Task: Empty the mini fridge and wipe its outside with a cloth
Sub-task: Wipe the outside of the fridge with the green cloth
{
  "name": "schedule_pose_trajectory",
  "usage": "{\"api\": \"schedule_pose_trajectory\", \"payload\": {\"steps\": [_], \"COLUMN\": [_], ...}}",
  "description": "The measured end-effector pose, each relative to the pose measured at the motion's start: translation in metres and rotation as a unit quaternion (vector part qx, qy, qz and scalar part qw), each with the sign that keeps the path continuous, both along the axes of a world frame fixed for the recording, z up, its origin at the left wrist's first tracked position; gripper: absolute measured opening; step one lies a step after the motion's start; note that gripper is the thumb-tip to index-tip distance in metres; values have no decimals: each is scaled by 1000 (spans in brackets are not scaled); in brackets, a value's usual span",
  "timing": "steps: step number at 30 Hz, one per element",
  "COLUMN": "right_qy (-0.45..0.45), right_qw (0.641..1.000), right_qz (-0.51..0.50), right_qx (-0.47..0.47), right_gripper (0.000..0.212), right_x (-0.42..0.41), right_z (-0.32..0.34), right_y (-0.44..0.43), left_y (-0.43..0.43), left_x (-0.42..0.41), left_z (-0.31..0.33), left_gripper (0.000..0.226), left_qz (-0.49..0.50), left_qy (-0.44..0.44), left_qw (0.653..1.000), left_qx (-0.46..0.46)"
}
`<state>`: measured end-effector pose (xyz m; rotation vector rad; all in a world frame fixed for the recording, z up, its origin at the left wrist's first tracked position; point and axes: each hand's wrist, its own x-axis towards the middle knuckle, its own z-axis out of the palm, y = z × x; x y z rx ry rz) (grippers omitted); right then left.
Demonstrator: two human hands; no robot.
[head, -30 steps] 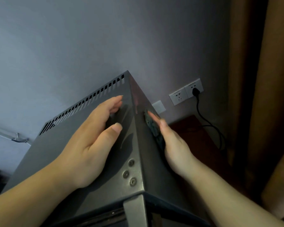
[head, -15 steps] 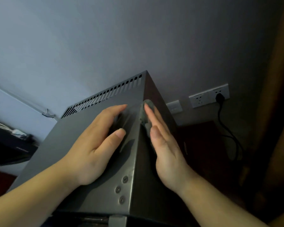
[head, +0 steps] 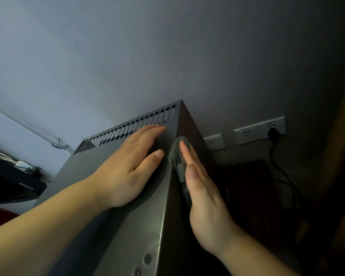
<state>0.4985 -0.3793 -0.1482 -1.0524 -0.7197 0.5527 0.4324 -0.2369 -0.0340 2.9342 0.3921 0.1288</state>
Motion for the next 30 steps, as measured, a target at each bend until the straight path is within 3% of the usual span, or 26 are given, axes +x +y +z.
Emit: {"api": "schedule_pose_trajectory", "payload": {"steps": [6, 12, 18, 21, 26, 30], "right_qy": [28, 12, -4, 63, 52, 5], "right_qw": [999, 999, 994, 995, 998, 995], "right_qz": [-39, -41, -58, -62, -29, -71], "right_qx": [-19, 20, -88, -52, 13, -76], "right_gripper": [64, 56, 47, 48, 56, 47], "right_x": [50, 17, 89, 91, 42, 90], "right_z": [17, -13, 27, 29, -5, 18], "right_y": [44, 25, 67, 70, 44, 73], "left_y": [7, 7, 5, 4, 4, 3], "left_x": [5, 6, 7, 6, 6, 8], "left_z": [-7, -7, -6, -7, -6, -4], "left_gripper": [71, 71, 72, 71, 71, 72], "left_qz": [16, 16, 16, 13, 10, 12], "left_qy": [1, -2, 6, 4, 7, 19], "left_qw": [999, 999, 1000, 1000, 1000, 1000], "left_qx": [-38, -31, -23, -22, -14, -15]}}
